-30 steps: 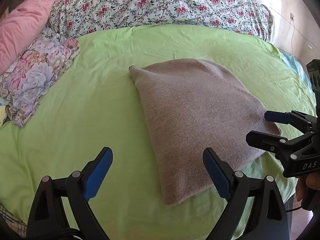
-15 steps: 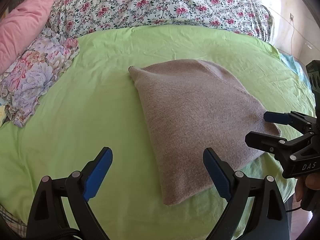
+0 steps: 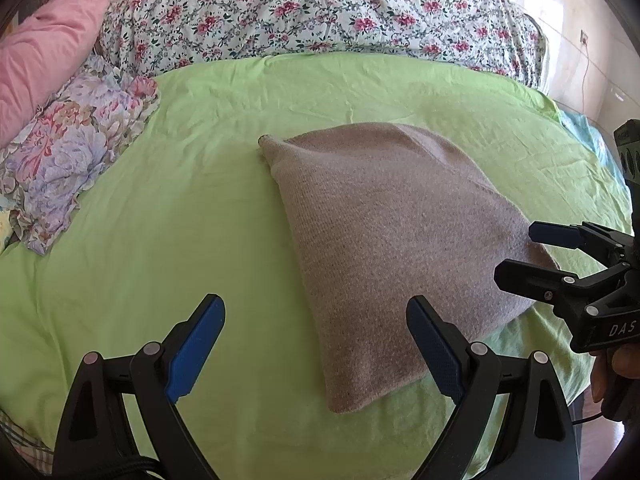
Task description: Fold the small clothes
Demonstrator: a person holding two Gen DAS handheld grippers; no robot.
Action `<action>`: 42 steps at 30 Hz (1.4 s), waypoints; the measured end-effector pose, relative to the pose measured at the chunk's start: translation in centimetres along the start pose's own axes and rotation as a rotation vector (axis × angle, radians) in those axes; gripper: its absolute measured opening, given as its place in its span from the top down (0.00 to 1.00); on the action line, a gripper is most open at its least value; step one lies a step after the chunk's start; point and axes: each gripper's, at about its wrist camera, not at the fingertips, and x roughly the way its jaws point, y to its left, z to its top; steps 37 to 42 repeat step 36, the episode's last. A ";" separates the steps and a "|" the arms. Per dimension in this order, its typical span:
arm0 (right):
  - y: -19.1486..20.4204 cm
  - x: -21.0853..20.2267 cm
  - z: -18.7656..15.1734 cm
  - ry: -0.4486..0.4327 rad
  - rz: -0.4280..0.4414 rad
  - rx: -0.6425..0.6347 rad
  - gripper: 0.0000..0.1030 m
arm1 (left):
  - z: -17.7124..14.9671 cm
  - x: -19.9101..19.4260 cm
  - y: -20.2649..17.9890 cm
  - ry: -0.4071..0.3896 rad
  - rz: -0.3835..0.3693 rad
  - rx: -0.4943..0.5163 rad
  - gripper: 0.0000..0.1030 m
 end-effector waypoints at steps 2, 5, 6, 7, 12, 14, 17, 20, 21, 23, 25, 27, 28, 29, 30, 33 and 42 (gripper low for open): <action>0.0 -0.1 0.1 -0.004 -0.001 -0.001 0.03 | 0.0 -0.1 0.0 -0.002 -0.001 -0.001 0.10; 0.0 -0.2 0.3 -0.008 -0.002 0.001 0.03 | 0.1 -0.1 -0.1 -0.005 -0.001 0.003 0.10; -0.1 -0.2 0.3 -0.009 -0.001 0.002 0.03 | 0.1 -0.1 -0.1 -0.006 -0.001 0.003 0.10; -0.1 -0.2 0.3 -0.009 0.000 0.003 0.03 | 0.2 -0.1 -0.1 -0.006 -0.002 0.003 0.10; 0.0 -0.3 0.4 -0.014 0.001 0.005 0.03 | 0.3 -0.2 0.1 -0.012 -0.002 -0.002 0.10; 0.0 -0.4 0.4 -0.017 0.001 0.007 0.03 | 0.5 -0.2 0.1 -0.012 -0.001 -0.003 0.10; -0.1 -0.4 0.5 -0.019 0.004 0.012 0.03 | 0.7 -0.2 0.2 -0.014 0.002 -0.002 0.10; -0.2 -0.4 0.5 -0.019 0.003 0.014 0.03 | 0.8 -0.1 0.3 -0.013 0.003 -0.005 0.10; -0.3 -0.4 0.5 -0.019 0.003 0.013 0.03 | 0.8 -0.1 0.3 -0.012 0.005 -0.005 0.10; -0.4 -0.4 0.6 -0.018 0.000 0.013 0.03 | 0.8 0.0 0.4 -0.009 0.007 -0.006 0.10; -0.6 -0.5 0.6 -0.018 -0.001 0.018 0.03 | 0.8 0.1 0.4 -0.007 0.012 -0.008 0.10; -0.9 -0.4 0.6 -0.017 -0.001 0.020 0.03 | 0.9 0.1 0.5 -0.005 0.012 -0.011 0.10; -1.0 -0.4 0.6 -0.016 -0.002 0.023 0.03 | 0.9 0.1 0.5 -0.004 0.013 -0.013 0.10; -1.1 -0.4 0.7 -0.016 0.000 0.026 0.03 | 0.9 0.1 0.5 -0.003 0.014 -0.015 0.10; -1.1 -0.4 0.6 -0.016 0.000 0.029 0.03 | 0.9 0.1 0.6 -0.003 0.017 -0.016 0.10; -1.1 -0.4 0.6 -0.016 0.001 0.030 0.03 | 0.8 0.1 0.6 0.002 0.021 -0.023 0.10; -1.1 -0.4 0.6 -0.016 0.002 0.033 0.03 | 0.7 0.2 0.6 0.008 0.024 -0.030 0.10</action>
